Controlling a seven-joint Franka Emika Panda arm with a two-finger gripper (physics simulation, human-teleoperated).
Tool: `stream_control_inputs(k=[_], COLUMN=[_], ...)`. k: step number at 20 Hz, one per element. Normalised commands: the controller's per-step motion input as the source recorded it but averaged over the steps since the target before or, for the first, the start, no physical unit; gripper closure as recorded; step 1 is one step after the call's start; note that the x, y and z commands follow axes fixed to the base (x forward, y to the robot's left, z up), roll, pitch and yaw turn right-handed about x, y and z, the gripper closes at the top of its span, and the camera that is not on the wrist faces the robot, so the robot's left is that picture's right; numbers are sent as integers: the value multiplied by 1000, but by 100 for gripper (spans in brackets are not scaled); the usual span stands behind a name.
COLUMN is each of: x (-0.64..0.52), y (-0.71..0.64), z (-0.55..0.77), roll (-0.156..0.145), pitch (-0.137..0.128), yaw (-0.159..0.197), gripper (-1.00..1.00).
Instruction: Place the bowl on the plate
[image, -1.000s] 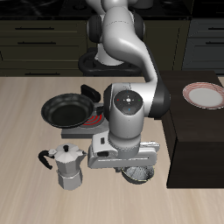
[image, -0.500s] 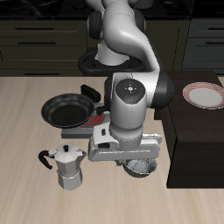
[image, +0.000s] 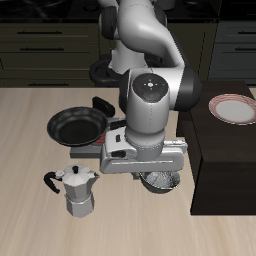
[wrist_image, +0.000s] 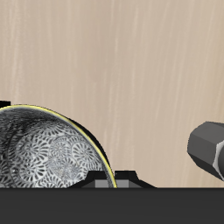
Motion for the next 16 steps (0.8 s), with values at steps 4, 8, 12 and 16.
stream_control_inputs(k=[4, 8, 12, 16], x=[-51, -59, -73, -64], y=[-1, -8, 32, -1], z=[241, 242, 305, 293], roll=[6, -6, 11, -3], pitch=[-30, -29, -36, -36], yaw=[-8, 3, 7, 3], gripper=[100, 100, 100, 100])
